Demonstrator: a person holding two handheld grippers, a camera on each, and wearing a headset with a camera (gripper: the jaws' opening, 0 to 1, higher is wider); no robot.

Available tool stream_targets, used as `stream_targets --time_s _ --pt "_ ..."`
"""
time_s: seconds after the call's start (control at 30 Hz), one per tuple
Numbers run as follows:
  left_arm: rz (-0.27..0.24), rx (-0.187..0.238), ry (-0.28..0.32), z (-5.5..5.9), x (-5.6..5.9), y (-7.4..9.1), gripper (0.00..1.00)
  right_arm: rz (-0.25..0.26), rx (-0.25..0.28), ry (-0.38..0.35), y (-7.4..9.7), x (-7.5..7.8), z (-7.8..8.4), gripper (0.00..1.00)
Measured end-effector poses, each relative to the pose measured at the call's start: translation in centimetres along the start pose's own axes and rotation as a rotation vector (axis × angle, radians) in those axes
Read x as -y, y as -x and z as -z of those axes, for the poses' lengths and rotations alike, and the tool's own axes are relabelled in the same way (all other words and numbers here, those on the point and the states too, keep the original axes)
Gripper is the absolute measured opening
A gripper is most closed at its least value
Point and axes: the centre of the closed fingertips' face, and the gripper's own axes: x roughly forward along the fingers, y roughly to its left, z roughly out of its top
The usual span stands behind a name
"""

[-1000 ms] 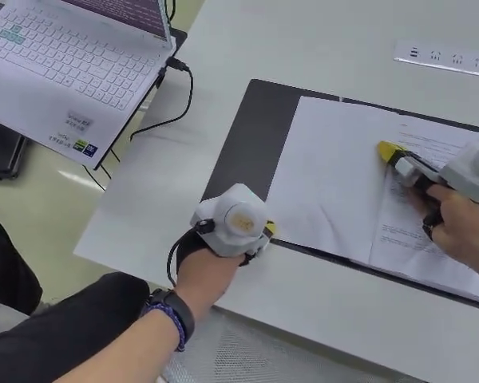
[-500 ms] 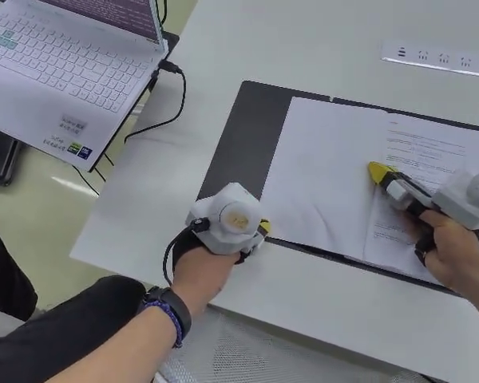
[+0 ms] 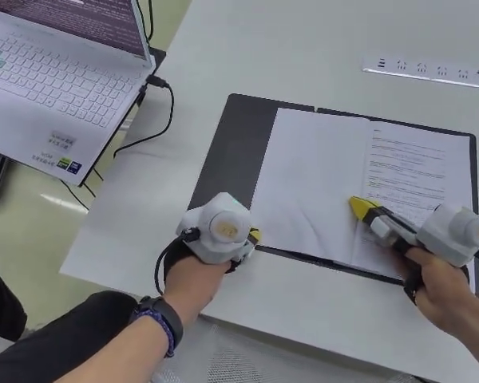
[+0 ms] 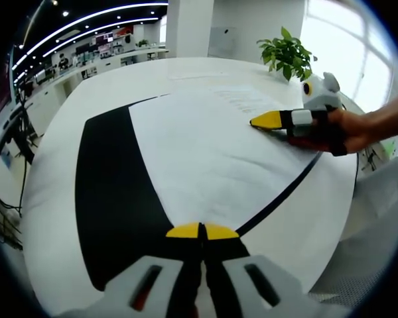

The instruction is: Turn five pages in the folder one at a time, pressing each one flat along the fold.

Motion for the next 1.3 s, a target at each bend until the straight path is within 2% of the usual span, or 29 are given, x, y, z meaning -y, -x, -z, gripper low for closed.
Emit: stream_targets --time_s 0.37,0.43,0.9,1.3 --pt "0.001 0.004 -0.011 0.1 -0.1 0.0 0.00 -0.022 -0.027 -0.023 2.1 -1.8 2.6 0.00" --pt "0.001 0.008 -0.009 0.1 -0.1 0.0 0.00 -0.025 -0.025 -0.034 2.3 -1.3 2.8 0.00" --pt "0.000 0.019 -0.004 0.1 -0.1 0.0 0.00 -0.025 -0.043 -0.055 4.3 -1.8 5.2 0.00" --pt "0.003 0.019 -0.005 0.1 -0.1 0.0 0.00 -0.019 -0.051 -0.066 4.6 -2.0 5.7 0.00"
